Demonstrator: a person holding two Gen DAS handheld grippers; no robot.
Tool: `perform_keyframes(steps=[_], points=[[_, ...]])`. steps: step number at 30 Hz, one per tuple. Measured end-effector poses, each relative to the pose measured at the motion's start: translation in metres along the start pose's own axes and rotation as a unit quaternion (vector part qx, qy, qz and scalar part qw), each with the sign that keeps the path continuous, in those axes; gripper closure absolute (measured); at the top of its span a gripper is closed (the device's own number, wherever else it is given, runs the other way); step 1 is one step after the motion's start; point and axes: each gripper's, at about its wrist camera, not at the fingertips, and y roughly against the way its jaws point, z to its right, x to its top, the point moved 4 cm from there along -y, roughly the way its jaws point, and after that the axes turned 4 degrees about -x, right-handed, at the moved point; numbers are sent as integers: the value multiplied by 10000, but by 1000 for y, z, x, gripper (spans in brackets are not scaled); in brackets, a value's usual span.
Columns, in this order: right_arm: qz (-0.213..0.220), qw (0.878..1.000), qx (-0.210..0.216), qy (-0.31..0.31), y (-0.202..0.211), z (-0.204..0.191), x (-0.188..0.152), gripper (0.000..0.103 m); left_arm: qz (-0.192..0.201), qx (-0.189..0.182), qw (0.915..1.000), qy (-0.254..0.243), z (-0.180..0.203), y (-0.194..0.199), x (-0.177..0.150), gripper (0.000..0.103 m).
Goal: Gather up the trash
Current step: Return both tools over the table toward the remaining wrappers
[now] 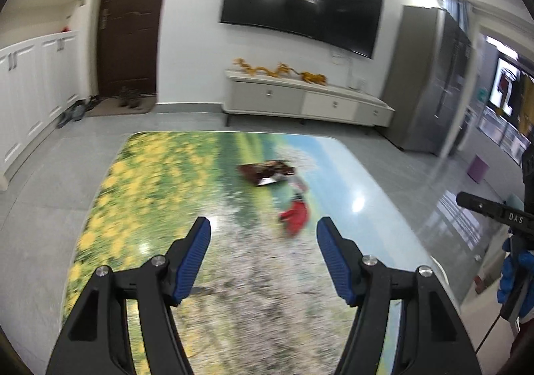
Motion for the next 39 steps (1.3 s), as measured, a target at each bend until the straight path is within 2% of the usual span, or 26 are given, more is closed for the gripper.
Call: perform_keyframes(steps=[5, 15, 26, 39], points=[[-278, 9990, 77, 335, -25, -45, -7, 55, 35, 333, 9993, 169, -33, 7, -10, 39], [-649, 9958, 190, 612, -65, -102, -17, 54, -53, 452, 9985, 292, -65, 7, -20, 38], [-830, 9940, 247, 671, -83, -122, -25, 54, -173, 565, 9975, 397, -79, 1, -28, 36], [-901, 9928, 545, 571, -99, -124, -29, 52, -323, 818, 9957, 302, -75, -3, -36, 35]])
